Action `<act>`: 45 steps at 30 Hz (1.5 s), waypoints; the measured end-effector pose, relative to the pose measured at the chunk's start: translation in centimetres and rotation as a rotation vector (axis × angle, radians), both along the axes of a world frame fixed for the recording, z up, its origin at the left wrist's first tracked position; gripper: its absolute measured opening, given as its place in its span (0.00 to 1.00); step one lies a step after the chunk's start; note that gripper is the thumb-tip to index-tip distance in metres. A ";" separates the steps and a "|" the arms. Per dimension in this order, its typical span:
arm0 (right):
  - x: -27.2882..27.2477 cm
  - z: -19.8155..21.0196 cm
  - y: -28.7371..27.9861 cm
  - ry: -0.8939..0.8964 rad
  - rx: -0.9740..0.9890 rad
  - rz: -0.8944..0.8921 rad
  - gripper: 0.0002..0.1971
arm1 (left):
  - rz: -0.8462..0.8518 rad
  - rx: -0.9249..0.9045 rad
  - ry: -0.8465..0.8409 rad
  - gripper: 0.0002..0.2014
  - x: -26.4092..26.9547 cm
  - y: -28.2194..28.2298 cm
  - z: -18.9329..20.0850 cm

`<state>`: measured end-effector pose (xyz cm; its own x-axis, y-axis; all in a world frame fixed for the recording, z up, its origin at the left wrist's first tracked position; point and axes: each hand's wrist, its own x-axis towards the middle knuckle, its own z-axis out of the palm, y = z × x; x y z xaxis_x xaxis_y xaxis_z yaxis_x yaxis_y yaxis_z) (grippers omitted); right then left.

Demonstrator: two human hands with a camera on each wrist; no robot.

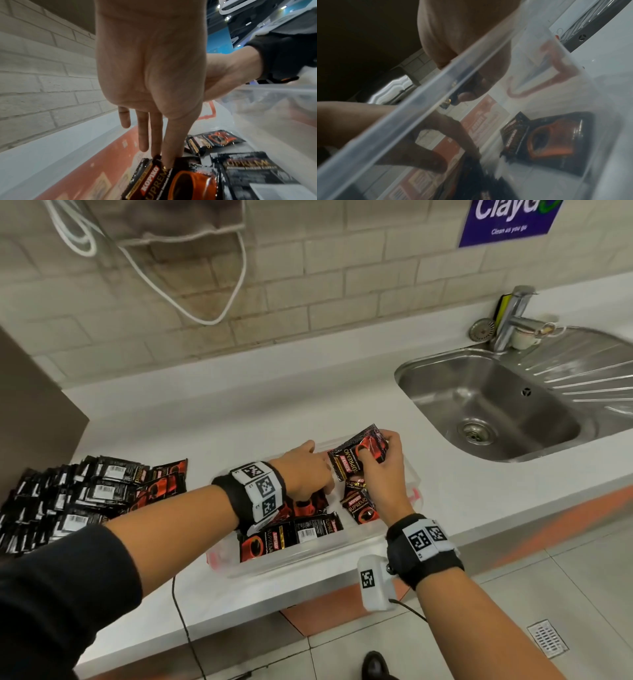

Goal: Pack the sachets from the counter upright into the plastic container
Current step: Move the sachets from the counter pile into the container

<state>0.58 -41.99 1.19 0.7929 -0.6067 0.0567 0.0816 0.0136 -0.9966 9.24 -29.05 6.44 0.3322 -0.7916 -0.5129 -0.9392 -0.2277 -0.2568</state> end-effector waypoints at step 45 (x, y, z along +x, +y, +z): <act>-0.4 1.5 1.0 0.005 0.147 0.205 0.15 | 0.402 -0.484 0.292 0.21 1.4 4.5 5.0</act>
